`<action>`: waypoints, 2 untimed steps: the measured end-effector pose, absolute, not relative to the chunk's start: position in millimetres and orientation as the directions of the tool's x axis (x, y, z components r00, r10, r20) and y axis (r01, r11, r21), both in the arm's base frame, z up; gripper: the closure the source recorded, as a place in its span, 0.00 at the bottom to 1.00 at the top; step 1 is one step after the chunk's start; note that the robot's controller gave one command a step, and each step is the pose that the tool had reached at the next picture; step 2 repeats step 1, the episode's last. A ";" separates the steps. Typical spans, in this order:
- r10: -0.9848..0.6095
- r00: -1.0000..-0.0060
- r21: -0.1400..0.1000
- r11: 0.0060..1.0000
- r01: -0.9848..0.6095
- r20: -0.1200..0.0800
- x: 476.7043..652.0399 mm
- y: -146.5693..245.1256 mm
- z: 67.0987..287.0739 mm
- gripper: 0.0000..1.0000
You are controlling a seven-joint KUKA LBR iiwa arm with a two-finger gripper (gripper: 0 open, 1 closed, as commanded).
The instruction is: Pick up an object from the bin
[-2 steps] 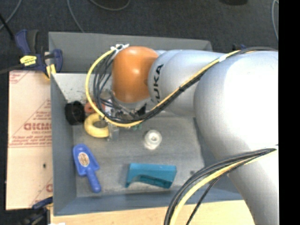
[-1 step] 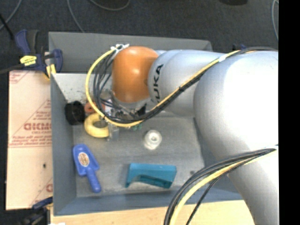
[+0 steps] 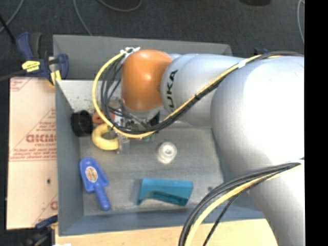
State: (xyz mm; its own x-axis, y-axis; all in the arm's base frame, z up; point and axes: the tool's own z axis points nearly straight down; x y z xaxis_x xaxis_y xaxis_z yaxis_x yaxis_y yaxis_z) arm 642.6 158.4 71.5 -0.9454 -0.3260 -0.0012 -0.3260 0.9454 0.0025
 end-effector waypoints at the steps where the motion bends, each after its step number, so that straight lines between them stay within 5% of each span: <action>1: -0.329 -0.944 0.004 0.944 -0.329 -0.001 645.2 155.9 70.6 1.00; 2: -0.329 -0.944 0.004 0.944 -0.329 -0.001 645.2 155.9 70.6 1.00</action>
Offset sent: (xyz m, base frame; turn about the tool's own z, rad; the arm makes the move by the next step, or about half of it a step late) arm 0.0120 0.0131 -0.0015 -0.0413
